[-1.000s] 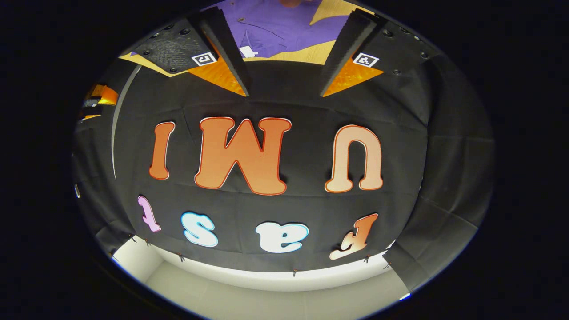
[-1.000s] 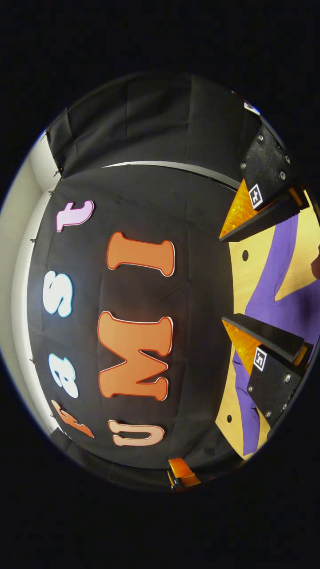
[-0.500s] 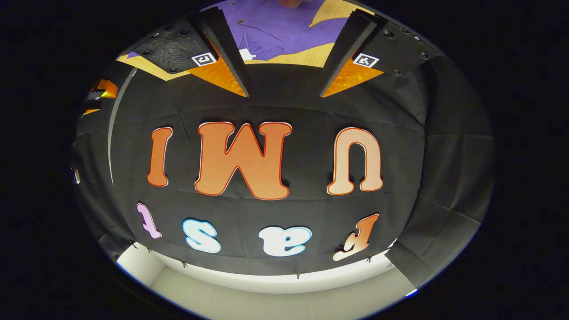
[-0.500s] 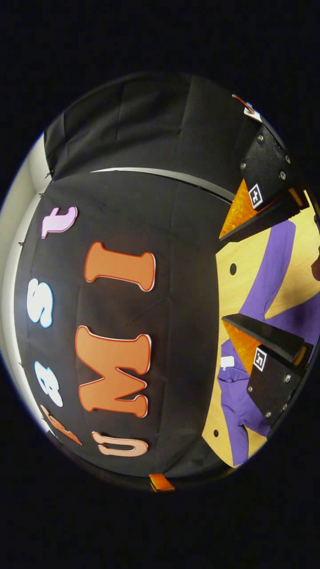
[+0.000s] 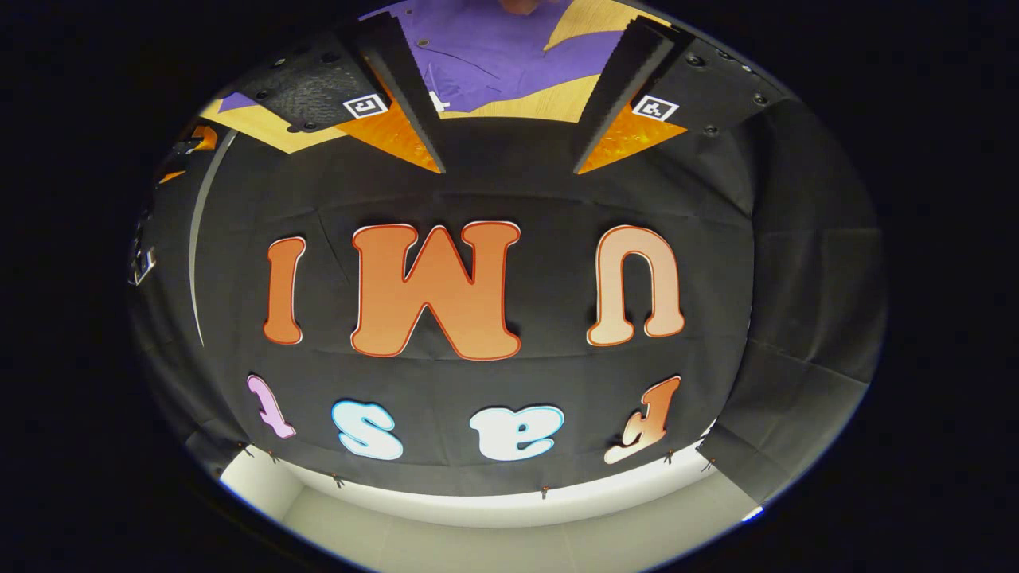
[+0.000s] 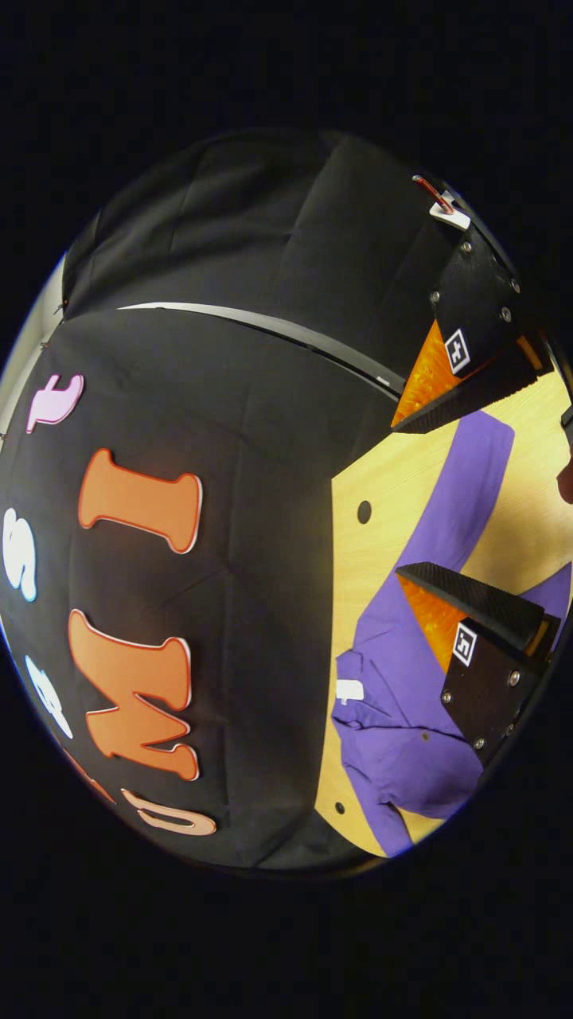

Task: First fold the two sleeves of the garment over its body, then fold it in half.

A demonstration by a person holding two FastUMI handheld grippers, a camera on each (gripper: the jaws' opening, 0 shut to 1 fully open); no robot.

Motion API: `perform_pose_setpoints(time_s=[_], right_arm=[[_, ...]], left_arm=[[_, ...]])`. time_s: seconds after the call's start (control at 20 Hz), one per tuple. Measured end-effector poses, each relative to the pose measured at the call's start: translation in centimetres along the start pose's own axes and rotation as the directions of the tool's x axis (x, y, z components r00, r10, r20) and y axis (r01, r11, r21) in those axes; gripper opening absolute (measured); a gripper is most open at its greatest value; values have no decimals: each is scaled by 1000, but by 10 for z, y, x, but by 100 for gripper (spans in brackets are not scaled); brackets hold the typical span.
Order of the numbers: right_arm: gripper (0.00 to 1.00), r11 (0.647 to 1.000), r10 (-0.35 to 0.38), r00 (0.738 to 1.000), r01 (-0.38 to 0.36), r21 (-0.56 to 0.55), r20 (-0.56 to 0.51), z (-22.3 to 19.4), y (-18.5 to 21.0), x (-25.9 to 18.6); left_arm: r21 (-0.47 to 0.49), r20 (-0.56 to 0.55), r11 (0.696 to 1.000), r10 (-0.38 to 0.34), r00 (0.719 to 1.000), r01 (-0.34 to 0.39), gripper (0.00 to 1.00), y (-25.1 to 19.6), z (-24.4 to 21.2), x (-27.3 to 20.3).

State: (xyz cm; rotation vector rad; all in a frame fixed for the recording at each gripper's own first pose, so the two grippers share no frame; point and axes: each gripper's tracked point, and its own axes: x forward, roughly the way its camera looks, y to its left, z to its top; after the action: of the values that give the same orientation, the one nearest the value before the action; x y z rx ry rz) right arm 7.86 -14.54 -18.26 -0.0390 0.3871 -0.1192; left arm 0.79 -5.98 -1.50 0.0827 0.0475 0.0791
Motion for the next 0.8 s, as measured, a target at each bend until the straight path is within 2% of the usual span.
perform_pose_setpoints(time_s=[0.2,0.4,0.55,0.7,0.8], right_arm=[[97,999,32,989,-38,-36,-141,-34,-13,22],[97,996,75,957,-85,-26,-282,-62,-19,46],[98,994,87,915,-108,-30,-393,-92,-32,61],[98,992,104,855,-126,-9,-509,-122,-47,75],[98,992,120,813,-114,46,-569,-136,-57,83]], left_arm=[[13,-19,1000,-1,1000,2,95,-4,-4,0],[20,-31,1000,2,1000,-1,95,-10,-8,0],[25,-53,1000,6,999,-5,95,-12,-16,-3],[33,-75,999,13,997,-10,95,-15,-21,-3],[47,-85,999,17,996,-13,95,-19,-24,-4]])
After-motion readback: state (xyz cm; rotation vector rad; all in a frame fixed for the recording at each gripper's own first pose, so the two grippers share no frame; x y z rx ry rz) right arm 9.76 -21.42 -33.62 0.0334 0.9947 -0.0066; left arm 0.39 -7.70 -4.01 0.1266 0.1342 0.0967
